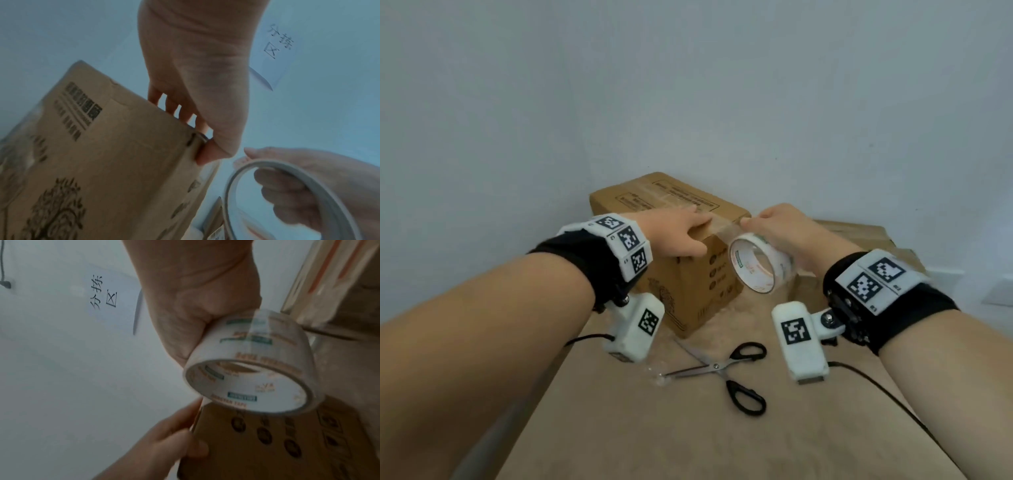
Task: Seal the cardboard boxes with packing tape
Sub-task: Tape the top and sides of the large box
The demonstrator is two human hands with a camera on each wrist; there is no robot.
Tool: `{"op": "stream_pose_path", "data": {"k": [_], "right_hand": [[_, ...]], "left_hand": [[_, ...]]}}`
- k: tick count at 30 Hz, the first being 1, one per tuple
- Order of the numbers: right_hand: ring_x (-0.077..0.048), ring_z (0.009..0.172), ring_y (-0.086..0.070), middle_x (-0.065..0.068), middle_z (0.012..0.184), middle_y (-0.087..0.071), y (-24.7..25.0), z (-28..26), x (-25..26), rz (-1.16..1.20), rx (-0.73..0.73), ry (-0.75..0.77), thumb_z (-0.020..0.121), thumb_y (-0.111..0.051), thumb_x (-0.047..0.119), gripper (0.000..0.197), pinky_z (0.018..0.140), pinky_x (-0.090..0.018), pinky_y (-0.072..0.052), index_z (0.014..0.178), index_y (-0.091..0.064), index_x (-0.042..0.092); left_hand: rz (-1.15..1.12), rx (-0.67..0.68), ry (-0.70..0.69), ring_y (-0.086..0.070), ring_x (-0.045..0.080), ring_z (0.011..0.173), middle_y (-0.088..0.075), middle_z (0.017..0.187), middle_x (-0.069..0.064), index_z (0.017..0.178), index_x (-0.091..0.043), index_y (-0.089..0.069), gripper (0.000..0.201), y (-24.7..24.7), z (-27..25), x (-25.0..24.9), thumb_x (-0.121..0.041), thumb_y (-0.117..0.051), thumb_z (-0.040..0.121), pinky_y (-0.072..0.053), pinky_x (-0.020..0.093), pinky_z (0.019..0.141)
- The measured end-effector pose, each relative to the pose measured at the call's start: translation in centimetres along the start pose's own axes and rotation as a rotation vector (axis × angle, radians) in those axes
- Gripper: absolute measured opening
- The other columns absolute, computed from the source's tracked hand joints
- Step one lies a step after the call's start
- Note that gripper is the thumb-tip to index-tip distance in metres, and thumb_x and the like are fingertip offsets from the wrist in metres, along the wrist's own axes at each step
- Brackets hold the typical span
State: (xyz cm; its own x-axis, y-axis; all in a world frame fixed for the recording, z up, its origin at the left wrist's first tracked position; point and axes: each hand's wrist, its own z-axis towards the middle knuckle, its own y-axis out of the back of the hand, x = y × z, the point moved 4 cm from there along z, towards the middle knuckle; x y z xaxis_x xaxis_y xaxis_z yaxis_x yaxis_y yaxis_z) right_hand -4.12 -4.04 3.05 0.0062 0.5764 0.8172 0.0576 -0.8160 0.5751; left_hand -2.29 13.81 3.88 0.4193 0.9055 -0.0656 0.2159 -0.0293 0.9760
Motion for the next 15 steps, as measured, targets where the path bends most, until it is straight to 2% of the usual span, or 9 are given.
{"op": "stream_pose_path", "data": {"k": [3,6,7,9,11,13,15], "right_hand": [[-0.019,0.059,-0.053,-0.005,0.069,-0.059,-2.4,-1.6,0.2,0.068,-0.003,-0.055,0.090,-0.060,0.038,0.031,0.054,-0.023,-0.041,0.078,-0.062,0.011],[-0.012,0.049,-0.054,0.000,0.064,-0.058,-4.9,-2.5,0.1,0.245,0.014,-0.139,0.094,-0.057,0.036,0.026,0.044,-0.017,-0.043,0.079,-0.059,0.015],[-0.012,0.050,-0.055,0.000,0.064,-0.059,-5.7,-2.7,0.1,0.272,0.016,-0.152,0.095,-0.057,0.035,0.025,0.046,-0.019,-0.044,0.081,-0.060,0.014],[-0.014,0.056,-0.055,-0.001,0.068,-0.061,-6.8,-3.1,0.1,0.281,0.009,-0.157,0.095,-0.058,0.032,0.021,0.052,-0.022,-0.043,0.087,-0.062,0.012],[-0.015,0.057,-0.055,-0.001,0.068,-0.061,-7.2,-3.3,-0.1,0.310,-0.016,-0.167,0.094,-0.058,0.029,0.018,0.054,-0.023,-0.042,0.087,-0.061,0.013],[-0.014,0.055,-0.056,-0.001,0.066,-0.061,-7.2,-3.4,-0.4,0.355,-0.033,-0.189,0.094,-0.059,0.029,0.019,0.052,-0.022,-0.043,0.082,-0.060,0.014],[-0.014,0.056,-0.057,-0.001,0.067,-0.063,-7.3,-3.5,-0.7,0.370,-0.035,-0.197,0.094,-0.059,0.030,0.020,0.053,-0.022,-0.045,0.082,-0.061,0.014]], "left_hand": [[0.017,-0.023,-0.019,-0.028,0.019,0.141,-0.016,0.159,-0.006,0.151,-0.036,-0.015,0.070,0.1,-1.2,1.1,-0.034,-0.050,0.090,-0.027,0.034,0.110],[0.072,-0.039,-0.029,-0.033,0.018,0.138,-0.026,0.156,-0.009,0.149,-0.039,-0.021,0.064,0.1,-2.5,2.2,-0.031,-0.050,0.092,-0.027,0.033,0.110],[0.069,-0.039,-0.027,-0.034,0.018,0.137,-0.027,0.155,-0.009,0.148,-0.039,-0.023,0.060,0.1,-2.8,2.3,-0.030,-0.047,0.094,-0.027,0.033,0.110],[0.027,-0.053,-0.031,-0.031,0.019,0.139,-0.028,0.155,-0.006,0.148,-0.035,-0.029,0.049,0.1,-3.2,1.8,-0.030,-0.037,0.099,-0.023,0.032,0.111],[-0.049,-0.092,-0.020,-0.037,0.020,0.135,-0.037,0.151,-0.001,0.144,-0.027,-0.040,0.044,0.2,-3.0,0.8,-0.033,-0.028,0.102,-0.025,0.031,0.109],[-0.061,-0.138,-0.029,-0.050,0.022,0.120,-0.054,0.134,0.000,0.133,-0.023,-0.050,0.041,-0.2,-2.5,-0.2,-0.040,-0.028,0.102,-0.036,0.032,0.098],[-0.019,-0.184,-0.045,-0.059,0.021,0.097,-0.063,0.107,-0.002,0.120,-0.023,-0.050,0.039,-1.1,-2.0,-0.7,-0.050,-0.030,0.099,-0.045,0.035,0.084]]}}
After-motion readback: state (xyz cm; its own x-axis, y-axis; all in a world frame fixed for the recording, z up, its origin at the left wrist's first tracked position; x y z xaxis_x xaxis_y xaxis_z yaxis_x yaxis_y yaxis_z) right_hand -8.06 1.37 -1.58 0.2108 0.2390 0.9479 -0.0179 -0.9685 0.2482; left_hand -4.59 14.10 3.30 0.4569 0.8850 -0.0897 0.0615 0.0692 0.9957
